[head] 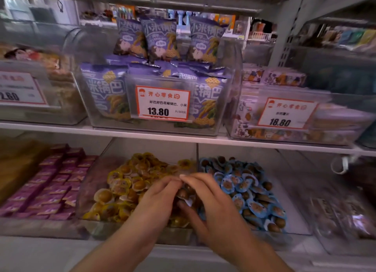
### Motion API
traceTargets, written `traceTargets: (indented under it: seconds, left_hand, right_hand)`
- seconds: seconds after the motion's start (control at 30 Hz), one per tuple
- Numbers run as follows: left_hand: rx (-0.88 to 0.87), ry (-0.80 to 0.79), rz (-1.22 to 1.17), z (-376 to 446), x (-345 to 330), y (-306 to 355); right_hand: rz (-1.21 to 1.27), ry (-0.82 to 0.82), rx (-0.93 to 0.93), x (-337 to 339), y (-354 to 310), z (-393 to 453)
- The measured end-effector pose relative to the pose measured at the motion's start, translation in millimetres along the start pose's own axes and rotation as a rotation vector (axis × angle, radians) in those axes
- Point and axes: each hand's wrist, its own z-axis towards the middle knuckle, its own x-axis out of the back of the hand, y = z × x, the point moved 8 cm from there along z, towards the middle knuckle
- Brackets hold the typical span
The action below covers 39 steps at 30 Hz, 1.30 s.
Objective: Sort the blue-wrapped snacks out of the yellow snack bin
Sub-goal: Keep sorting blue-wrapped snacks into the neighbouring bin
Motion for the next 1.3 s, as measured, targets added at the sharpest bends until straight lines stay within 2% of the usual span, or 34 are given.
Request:
traceTargets:
  seconds: [0.17, 0.23, 0.27, 0.33, 0.4, 0.43, 0.5, 0.57, 0.6, 0.63, 0.67, 0.77, 0.8, 0.87, 0.93, 1.1, 1.3]
  left_hand:
    - [0.090, -0.032, -0.032, -0.7, -2.6, -15.7]
    - [0.109, -0.129, -0.085, 2.1, -6.5, -13.3]
    - [0.047, -0.140, -0.079, 4.4, -1.2, -5.7]
    - [-0.230, -0.005, 0.101, 8.3, 31.4, 19.0]
    - [-0.546, 0.254, 0.492, 4.8, 77.0, 46.9]
    - [-0.638, 0.365, 0.701, 2.7, 95.0, 56.5]
    - [-0.678, 0.464, 0.975, 6.9, 122.0, 61.3]
    - [-0.583, 0.467, 1.092, 17.2, 143.0, 54.1]
    - [-0.522, 0.453, 1.116, 21.2, 150.9, 49.5]
    - [-0.473, 0.434, 1.123, 23.7, 156.5, 45.1]
    - [-0.438, 0.411, 1.121, 26.2, 160.5, 40.6]
    - [-0.381, 0.330, 1.087, 30.6, 166.6, 29.9]
    - [-0.382, 0.305, 1.068, 31.1, 167.5, 26.2]
    - [-0.379, 0.274, 1.030, 30.6, 167.4, 20.0]
    - [-0.376, 0.270, 1.006, 31.6, 167.2, 16.6]
    - [-0.363, 0.255, 0.956, 35.9, 166.3, 14.8]
    - [-0.350, 0.223, 0.907, 35.6, 170.7, 12.8]
  right_hand:
    - [-0.154, 0.163, 0.098, 6.4, -2.1, -2.8]
    - [-0.120, 0.253, 0.056, 17.5, 10.8, 2.5]
    - [-0.123, 0.300, -0.004, 26.5, 22.3, 5.4]
    - [-0.165, 0.316, -0.195, 43.3, 56.2, 9.7]
    - [-0.332, 0.169, -0.424, 49.5, 91.4, 8.1]
    - [-0.449, 0.080, -0.501, 50.5, 99.9, 6.7]
    - [-0.564, 0.088, -0.456, 54.6, 92.5, 9.9]
    - [-0.512, 0.226, -0.283, 54.7, 52.6, 24.0]
    - [-0.447, 0.244, -0.206, 46.6, 29.3, 34.0]
    - [-0.329, 0.174, -0.179, 32.2, 10.4, 47.9]
    - [-0.190, 0.034, -0.209, 7.8, 1.4, 61.5]
    - [0.021, -0.572, -0.420, -91.9, 2.6, 72.9]
    - [0.044, -0.701, -0.483, -113.0, 6.4, 70.9]
    - [0.045, -0.829, -0.554, -134.9, 16.8, 72.9]
    - [0.020, -0.878, -0.583, -145.5, 28.2, 77.0]
    - [-0.108, -0.849, -0.677, -172.7, 52.8, 93.3]
    - [0.144, -0.341, -0.980, -135.1, 107.8, 142.3]
